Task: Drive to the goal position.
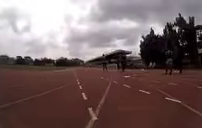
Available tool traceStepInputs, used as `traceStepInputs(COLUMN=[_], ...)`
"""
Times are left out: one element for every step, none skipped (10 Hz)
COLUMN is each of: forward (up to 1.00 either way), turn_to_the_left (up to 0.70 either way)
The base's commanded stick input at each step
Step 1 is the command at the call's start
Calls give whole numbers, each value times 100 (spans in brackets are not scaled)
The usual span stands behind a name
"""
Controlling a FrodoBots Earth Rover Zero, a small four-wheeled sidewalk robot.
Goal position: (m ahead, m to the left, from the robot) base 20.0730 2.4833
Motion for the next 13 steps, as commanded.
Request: traceStepInputs(forward=[45,45,45,45,45,45,45,45,45,45,45,45,45], turn_to_the_left=[27,27,27,27,8,0,0,0,0,0,0,0,0])
